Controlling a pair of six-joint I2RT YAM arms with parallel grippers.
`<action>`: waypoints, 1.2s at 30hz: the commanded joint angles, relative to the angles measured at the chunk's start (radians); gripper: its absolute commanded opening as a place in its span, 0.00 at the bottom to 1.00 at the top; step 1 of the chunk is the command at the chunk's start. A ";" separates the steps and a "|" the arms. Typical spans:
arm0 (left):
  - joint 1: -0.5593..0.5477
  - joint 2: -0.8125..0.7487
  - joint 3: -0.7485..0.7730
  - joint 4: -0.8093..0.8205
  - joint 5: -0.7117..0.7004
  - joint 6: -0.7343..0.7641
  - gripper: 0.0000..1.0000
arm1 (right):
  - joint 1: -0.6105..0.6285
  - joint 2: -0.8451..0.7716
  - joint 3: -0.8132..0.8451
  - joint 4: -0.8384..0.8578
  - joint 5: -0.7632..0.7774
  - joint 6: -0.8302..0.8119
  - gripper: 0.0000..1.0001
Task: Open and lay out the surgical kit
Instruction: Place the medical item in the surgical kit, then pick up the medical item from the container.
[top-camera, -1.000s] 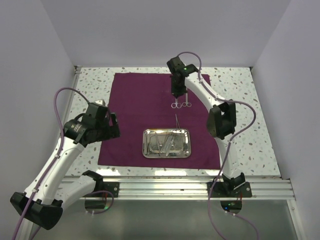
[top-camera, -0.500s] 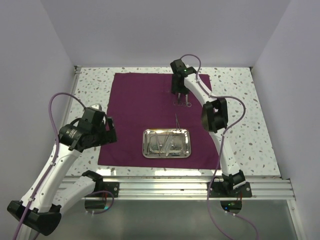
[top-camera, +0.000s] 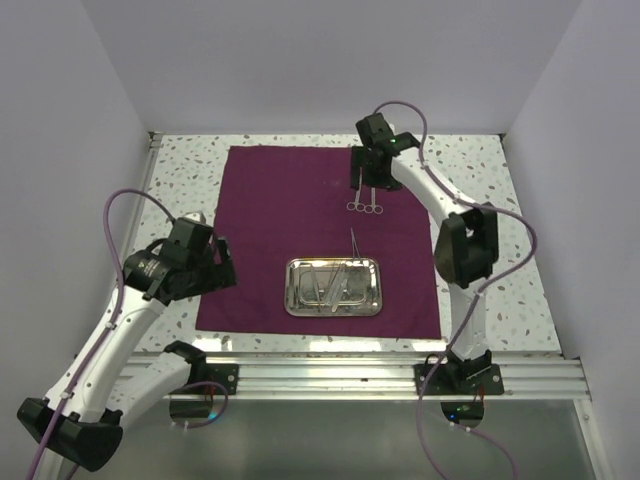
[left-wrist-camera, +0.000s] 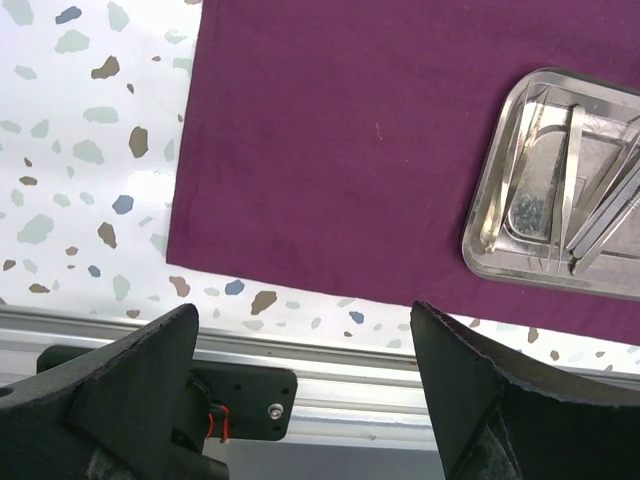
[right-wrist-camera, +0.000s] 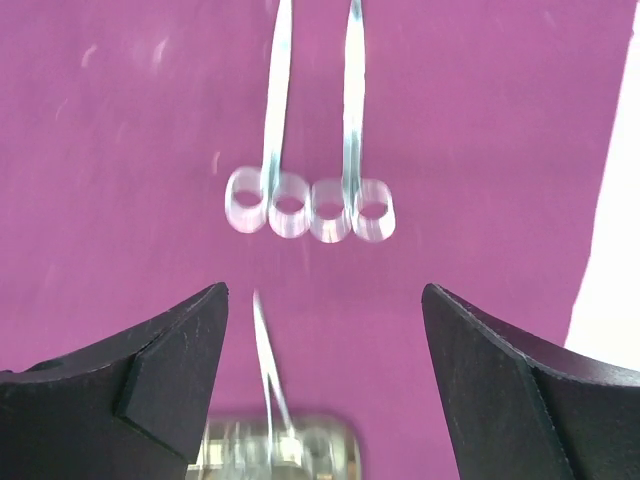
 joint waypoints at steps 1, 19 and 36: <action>0.005 0.013 -0.010 0.085 0.020 0.010 0.90 | 0.040 -0.225 -0.158 0.030 -0.054 0.016 0.81; 0.005 -0.016 -0.006 0.073 -0.016 0.070 0.91 | 0.150 -0.156 -0.427 0.062 -0.122 0.122 0.66; 0.005 -0.028 0.002 0.062 -0.032 0.086 0.92 | 0.162 -0.064 -0.441 0.045 -0.120 0.148 0.19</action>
